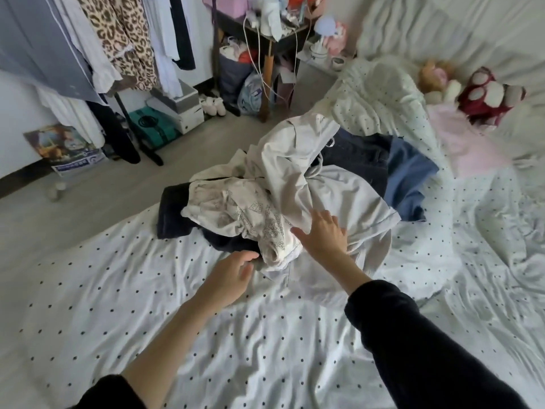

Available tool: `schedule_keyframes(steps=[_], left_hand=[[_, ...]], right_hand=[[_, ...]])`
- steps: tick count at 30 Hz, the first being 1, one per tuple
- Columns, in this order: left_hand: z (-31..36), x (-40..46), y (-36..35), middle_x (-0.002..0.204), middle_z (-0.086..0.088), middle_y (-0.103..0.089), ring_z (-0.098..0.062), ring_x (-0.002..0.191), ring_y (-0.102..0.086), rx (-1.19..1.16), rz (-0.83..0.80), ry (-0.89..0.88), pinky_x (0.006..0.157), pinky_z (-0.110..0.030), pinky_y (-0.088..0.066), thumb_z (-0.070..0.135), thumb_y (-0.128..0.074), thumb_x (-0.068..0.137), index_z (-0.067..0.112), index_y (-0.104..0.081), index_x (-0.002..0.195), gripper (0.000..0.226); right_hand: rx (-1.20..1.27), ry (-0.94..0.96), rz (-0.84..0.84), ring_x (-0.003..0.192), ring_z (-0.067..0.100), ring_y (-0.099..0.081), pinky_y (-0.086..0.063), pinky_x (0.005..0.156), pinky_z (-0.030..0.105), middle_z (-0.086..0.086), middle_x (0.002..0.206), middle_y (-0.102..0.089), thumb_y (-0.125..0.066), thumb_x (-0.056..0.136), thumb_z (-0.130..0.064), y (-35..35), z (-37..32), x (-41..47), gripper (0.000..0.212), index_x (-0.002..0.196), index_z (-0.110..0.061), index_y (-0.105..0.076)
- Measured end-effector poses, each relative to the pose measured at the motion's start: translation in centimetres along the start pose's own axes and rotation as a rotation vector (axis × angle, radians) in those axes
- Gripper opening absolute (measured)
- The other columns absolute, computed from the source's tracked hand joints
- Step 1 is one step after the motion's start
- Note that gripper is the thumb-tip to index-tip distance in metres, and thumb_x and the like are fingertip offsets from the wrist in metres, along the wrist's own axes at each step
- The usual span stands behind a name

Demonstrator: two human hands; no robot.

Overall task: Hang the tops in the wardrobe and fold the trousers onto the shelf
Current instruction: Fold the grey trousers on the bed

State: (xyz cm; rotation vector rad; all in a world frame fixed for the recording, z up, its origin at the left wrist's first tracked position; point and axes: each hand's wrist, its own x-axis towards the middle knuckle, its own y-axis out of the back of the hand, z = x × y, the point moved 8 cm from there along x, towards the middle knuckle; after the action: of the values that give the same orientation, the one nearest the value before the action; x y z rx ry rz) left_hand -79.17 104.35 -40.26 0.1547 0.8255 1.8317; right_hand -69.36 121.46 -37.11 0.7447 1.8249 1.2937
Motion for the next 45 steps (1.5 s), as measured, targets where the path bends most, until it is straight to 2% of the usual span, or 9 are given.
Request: schedule_keyframes(steps=[5,9,13,17,21,26,32,40,45], left_hand=[[-0.3,3.4,0.0,0.134,-0.002,-0.052,-0.009,0.121,-0.048,-0.023,0.043,-0.086,0.098,-0.018,-0.036,0.012,-0.045,0.097,0.012,-0.049,0.133,0.036],[2.4,5.5,0.7,0.127,-0.001,-0.051,-0.005,0.116,-0.045,-0.053,0.151,-0.176,0.104,-0.028,-0.039,0.005,-0.051,0.093,0.01,-0.045,0.136,0.044],[8.5,6.8,0.0,0.151,-0.012,-0.03,-0.025,0.141,-0.025,0.03,0.207,-0.334,0.115,-0.037,-0.024,0.005,-0.062,0.087,0.01,-0.028,0.146,0.068],[14.4,6.9,-2.9,0.157,-0.013,-0.014,-0.035,0.144,-0.009,0.357,0.111,-0.514,0.112,-0.052,-0.016,0.017,-0.073,0.079,0.019,-0.026,0.148,0.084],[20.3,3.8,-7.7,0.114,-0.006,-0.063,-0.031,0.099,-0.06,0.475,0.107,-0.61,0.084,-0.048,-0.044,0.014,-0.077,0.068,0.014,-0.065,0.112,0.045],[27.9,-5.1,-13.8,0.068,0.002,-0.065,-0.022,0.062,-0.062,0.404,0.29,-0.863,0.066,-0.03,-0.031,0.012,-0.064,0.071,0.015,-0.069,0.073,0.006],[33.7,-15.3,-25.2,0.075,0.003,-0.066,-0.022,0.065,-0.065,0.326,0.078,-0.875,0.056,-0.027,-0.046,0.013,-0.064,0.078,0.016,-0.07,0.08,0.007],[37.5,-27.8,-41.2,0.111,0.001,-0.064,-0.019,0.104,-0.058,0.346,-0.53,-0.842,0.086,-0.031,-0.043,0.023,-0.051,0.094,0.016,-0.067,0.108,0.022],[31.0,-27.9,-44.1,0.127,0.002,-0.056,-0.015,0.119,-0.05,0.519,-0.712,-0.759,0.098,-0.029,-0.038,0.016,-0.047,0.094,0.02,-0.06,0.123,0.032]], right_hand=[[0.067,-0.045,0.134,0.1,0.03,-0.058,-0.034,0.093,0.038,0.01,0.101,-0.066,-0.043,0.097,-0.025,-0.6,-0.1,3.3,0.028,0.104,-0.013,-0.067],[0.388,-0.09,0.268,0.083,0.033,-0.062,-0.049,0.075,0.039,0.012,0.089,-0.069,-0.041,0.099,-0.021,1.9,3.1,1.5,0.028,0.112,-0.012,-0.064],[0.527,-0.146,0.393,0.066,0.026,-0.049,-0.035,0.079,0.037,-0.003,0.058,-0.054,-0.045,0.096,-0.022,5.9,8.4,-2.7,0.026,0.072,-0.025,-0.053],[0.544,-0.143,0.386,0.061,0.025,-0.039,-0.029,0.058,0.032,-0.008,0.054,-0.039,-0.044,0.094,-0.013,8.6,11.3,-6.7,0.024,0.07,-0.015,-0.043],[0.529,-0.147,0.478,0.061,0.026,-0.047,-0.029,0.054,0.032,0.003,0.062,-0.053,-0.036,0.084,-0.028,13.0,16.0,-12.8,0.034,0.082,-0.006,-0.06],[0.554,-0.361,0.557,0.073,0.03,-0.058,-0.039,0.059,0.033,0.009,0.075,-0.066,-0.053,0.092,-0.015,14.5,26.7,-22.9,0.018,0.085,-0.012,-0.069],[0.538,-0.597,0.61,0.079,0.024,-0.06,-0.043,0.063,0.03,0.006,0.082,-0.069,-0.057,0.088,-0.016,13.6,38.1,-36.5,0.016,0.088,-0.015,-0.073],[0.454,-0.868,0.522,0.076,0.029,-0.063,-0.048,0.062,0.032,0.009,0.077,-0.069,-0.052,0.085,-0.012,7.7,50.3,-51.3,0.019,0.077,-0.021,-0.066],[0.472,-0.845,0.198,0.121,0.031,-0.05,-0.043,0.095,0.037,0.011,0.132,-0.055,-0.047,0.085,-0.003,0.5,50.2,-51.7,0.048,0.131,-0.017,-0.053]])
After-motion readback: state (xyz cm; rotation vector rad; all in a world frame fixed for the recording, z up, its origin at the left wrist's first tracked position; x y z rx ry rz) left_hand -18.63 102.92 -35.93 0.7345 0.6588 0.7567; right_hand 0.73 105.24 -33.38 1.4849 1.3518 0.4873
